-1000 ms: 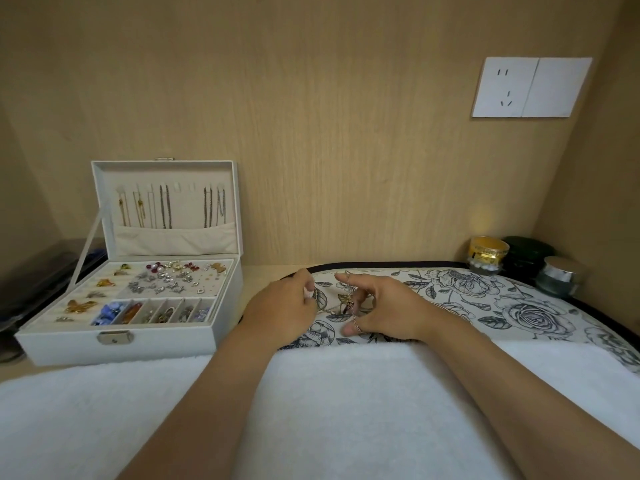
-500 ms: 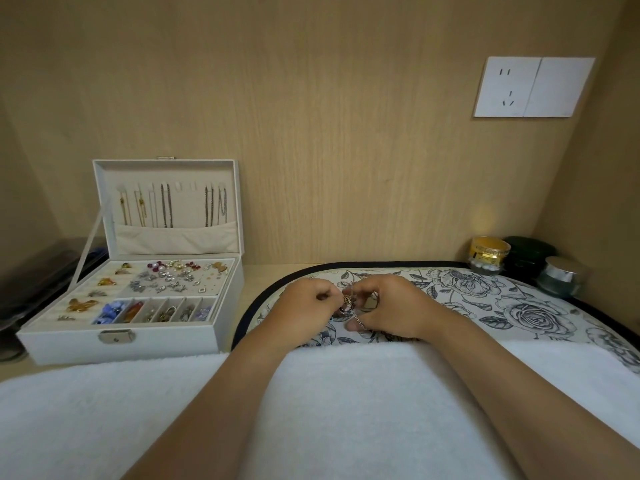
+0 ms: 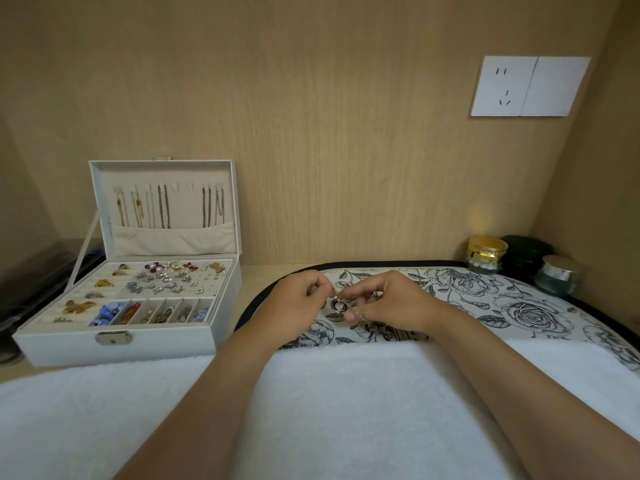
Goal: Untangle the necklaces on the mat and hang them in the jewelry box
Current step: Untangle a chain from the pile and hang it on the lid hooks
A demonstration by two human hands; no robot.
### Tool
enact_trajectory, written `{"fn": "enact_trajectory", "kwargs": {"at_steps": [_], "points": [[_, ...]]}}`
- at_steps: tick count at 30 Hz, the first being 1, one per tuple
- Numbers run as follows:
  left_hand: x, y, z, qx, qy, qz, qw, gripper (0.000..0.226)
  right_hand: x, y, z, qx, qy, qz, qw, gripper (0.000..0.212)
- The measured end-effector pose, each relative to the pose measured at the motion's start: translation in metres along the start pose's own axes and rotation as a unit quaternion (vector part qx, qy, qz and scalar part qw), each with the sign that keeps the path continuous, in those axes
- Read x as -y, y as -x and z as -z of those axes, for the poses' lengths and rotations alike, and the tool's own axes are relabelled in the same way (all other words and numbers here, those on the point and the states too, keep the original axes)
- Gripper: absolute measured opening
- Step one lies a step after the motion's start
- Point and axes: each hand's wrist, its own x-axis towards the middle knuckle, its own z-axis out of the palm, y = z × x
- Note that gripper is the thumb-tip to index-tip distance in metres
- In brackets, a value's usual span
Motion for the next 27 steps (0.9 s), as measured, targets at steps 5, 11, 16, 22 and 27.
{"fn": "enact_trajectory", "kwargs": {"at_steps": [5,11,16,22,27], "points": [[-0.006,0.000,0.001,-0.004,0.087,0.034,0.996,0.026,0.001,0.002,0.000,-0.001,-0.038,0.002,0.999,0.027],[-0.010,0.001,0.002,0.034,0.142,0.053,0.988,0.034,0.005,0.005,0.000,0.011,-0.089,0.027,0.996,0.015],[-0.011,0.002,0.008,-0.004,0.144,0.048,0.988,0.031,-0.003,-0.001,0.002,0.002,-0.079,0.013,0.997,0.012],[-0.007,-0.001,0.007,0.023,0.199,0.069,0.977,0.036,-0.003,-0.002,0.003,-0.045,-0.095,0.029,0.994,0.014],[0.000,-0.003,0.005,0.046,0.169,0.068,0.982,0.035,0.003,-0.001,0.005,-0.115,-0.136,0.036,0.983,0.026]]}}
